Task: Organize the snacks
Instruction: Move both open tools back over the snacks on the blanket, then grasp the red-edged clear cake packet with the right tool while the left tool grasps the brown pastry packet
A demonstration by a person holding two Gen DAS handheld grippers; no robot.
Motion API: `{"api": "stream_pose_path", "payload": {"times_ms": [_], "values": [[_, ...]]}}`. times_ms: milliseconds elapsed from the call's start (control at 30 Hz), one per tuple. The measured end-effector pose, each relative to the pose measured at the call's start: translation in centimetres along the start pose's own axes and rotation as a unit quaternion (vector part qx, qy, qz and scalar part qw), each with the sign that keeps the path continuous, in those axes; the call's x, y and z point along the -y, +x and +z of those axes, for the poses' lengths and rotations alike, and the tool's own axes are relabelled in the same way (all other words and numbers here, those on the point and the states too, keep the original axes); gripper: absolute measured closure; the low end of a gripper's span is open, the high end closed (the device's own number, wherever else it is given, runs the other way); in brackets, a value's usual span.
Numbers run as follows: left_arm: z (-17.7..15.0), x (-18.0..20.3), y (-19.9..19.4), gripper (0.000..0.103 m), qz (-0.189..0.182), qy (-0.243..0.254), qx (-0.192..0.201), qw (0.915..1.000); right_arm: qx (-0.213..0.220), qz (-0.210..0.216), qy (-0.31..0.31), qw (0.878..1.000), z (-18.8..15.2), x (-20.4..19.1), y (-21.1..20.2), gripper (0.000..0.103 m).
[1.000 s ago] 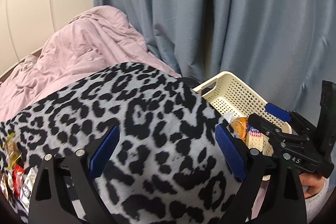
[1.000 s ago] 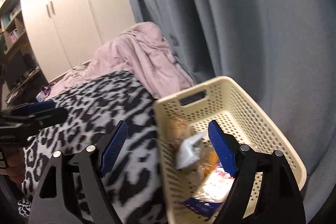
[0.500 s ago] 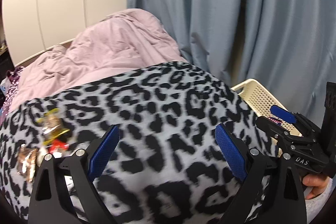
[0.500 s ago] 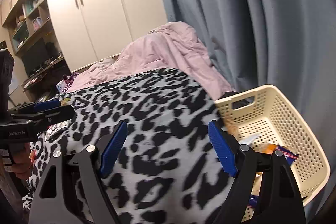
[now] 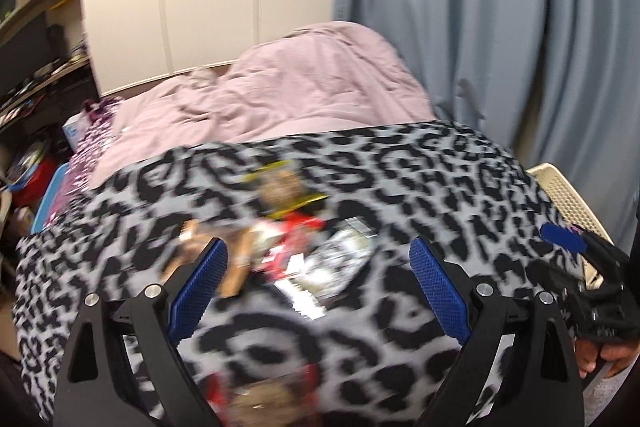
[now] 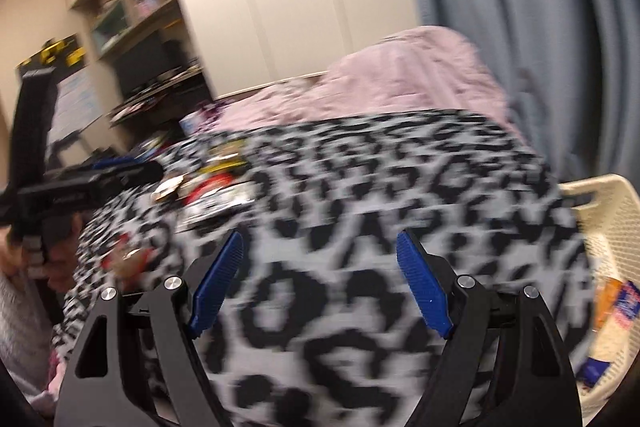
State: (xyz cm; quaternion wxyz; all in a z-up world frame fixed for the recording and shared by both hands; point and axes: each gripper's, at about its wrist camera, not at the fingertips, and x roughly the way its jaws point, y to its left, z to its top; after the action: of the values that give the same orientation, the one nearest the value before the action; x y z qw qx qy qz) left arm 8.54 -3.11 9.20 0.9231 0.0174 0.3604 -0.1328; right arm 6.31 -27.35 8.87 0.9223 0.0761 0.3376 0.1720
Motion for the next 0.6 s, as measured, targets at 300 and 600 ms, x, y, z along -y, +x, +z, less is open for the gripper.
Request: {"api": "stream_pose_path", "payload": {"times_ms": [300,600], "values": [[-1.8,-4.8,-2.4,0.011,0.033,-0.029,0.008,0.9990,-0.027,0.099,-0.078,0.992,-0.7,-7.9,2.4,0.022],[-3.1,-7.6,-2.8,0.011,0.038,-0.057,0.008,0.9976,-0.060,0.171,-0.192,0.964,-1.1,-14.9,5.4,0.022]]}}
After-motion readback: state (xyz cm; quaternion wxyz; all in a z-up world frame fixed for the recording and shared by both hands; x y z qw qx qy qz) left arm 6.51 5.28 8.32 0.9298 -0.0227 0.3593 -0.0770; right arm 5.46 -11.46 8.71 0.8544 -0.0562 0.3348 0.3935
